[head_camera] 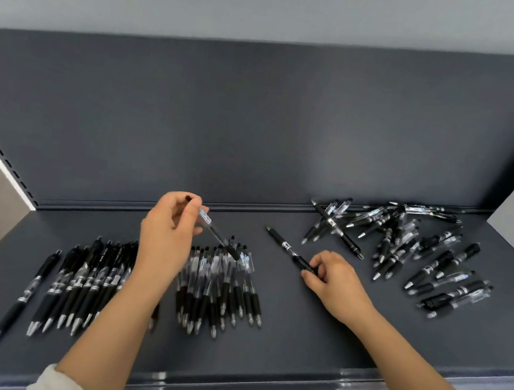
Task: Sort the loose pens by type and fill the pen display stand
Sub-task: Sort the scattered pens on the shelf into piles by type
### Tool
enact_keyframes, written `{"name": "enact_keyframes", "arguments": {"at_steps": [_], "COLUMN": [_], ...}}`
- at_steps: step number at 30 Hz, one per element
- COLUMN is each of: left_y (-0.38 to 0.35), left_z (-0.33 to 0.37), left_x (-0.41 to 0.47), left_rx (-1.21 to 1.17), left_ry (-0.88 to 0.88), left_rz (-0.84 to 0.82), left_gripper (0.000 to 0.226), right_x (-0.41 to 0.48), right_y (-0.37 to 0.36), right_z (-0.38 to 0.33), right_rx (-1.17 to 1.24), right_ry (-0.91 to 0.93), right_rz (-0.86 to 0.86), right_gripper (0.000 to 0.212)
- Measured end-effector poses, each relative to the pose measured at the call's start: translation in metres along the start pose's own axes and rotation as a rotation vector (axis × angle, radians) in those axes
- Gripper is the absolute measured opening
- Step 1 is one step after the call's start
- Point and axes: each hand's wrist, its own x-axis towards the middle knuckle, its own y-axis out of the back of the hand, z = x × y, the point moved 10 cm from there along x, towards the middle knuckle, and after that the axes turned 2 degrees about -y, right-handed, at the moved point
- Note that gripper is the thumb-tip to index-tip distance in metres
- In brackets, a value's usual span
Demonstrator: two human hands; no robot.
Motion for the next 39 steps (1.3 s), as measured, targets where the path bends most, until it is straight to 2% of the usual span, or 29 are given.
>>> {"name": "enact_keyframes", "arguments": {"at_steps": [4,8,11,14,18,22,26,29,31,33,34,39], "left_y": [0.017,0.001,-0.026,-0.047,-0.057,-0.067,-0.100,-0.121,-0.128,-0.128,-0.127,-0.120], "left_z": [0.003,-0.013,-0.023,-0.037,-0.048,-0.037,-0.006,0.010,0.014,0.016,0.016,0.011], "left_x": [-0.005,-0.004,-0.005,-0.003,-0.003,-0.008,-0.026,-0.040,-0.043,-0.042,-0.041,-0.035], "left_rx": [0.104,0.344,0.547,0.696,0.857,0.806,0.601,0.624,0.616,0.588,0.582,0.560], "left_ry": [-0.001,0.035,0.017,0.048,0.071,-0.089,-0.304,-0.427,-0.442,-0.442,-0.442,-0.388], "left_rz": [-0.004,-0.175,-0.323,-0.409,-0.418,-0.385,-0.543,-0.611,-0.598,-0.553,-0.531,-0.458], "left_gripper": [0.014,0.013,0.022,0.029,0.031,0.034,0.042,0.039,0.032,0.027,0.025,0.020], "right_x": [-0.001,0.002,0.003,0.001,-0.001,-0.003,-0.005,-0.006,-0.007,-0.007,-0.006,-0.004], "right_y": [0.003,0.015,0.023,0.034,0.048,0.056,0.062,0.060,0.061,0.065,0.069,0.098], "right_z": [0.007,0.019,0.020,0.004,-0.016,-0.024,-0.029,-0.031,-0.030,-0.025,-0.018,0.050], "right_rx": [0.082,0.350,0.571,0.735,0.759,0.745,0.749,0.802,0.831,0.784,0.709,0.070], "right_ry": [-0.028,-0.131,-0.167,-0.139,-0.066,-0.048,-0.031,-0.044,-0.054,-0.062,-0.072,-0.252], "right_rz": [0.066,0.126,0.188,0.231,0.256,0.255,0.256,0.224,0.203,0.187,0.187,0.276], "right_gripper": [0.013,0.009,0.014,0.016,0.013,0.012,0.013,0.013,0.011,0.008,0.014,0.039]}}
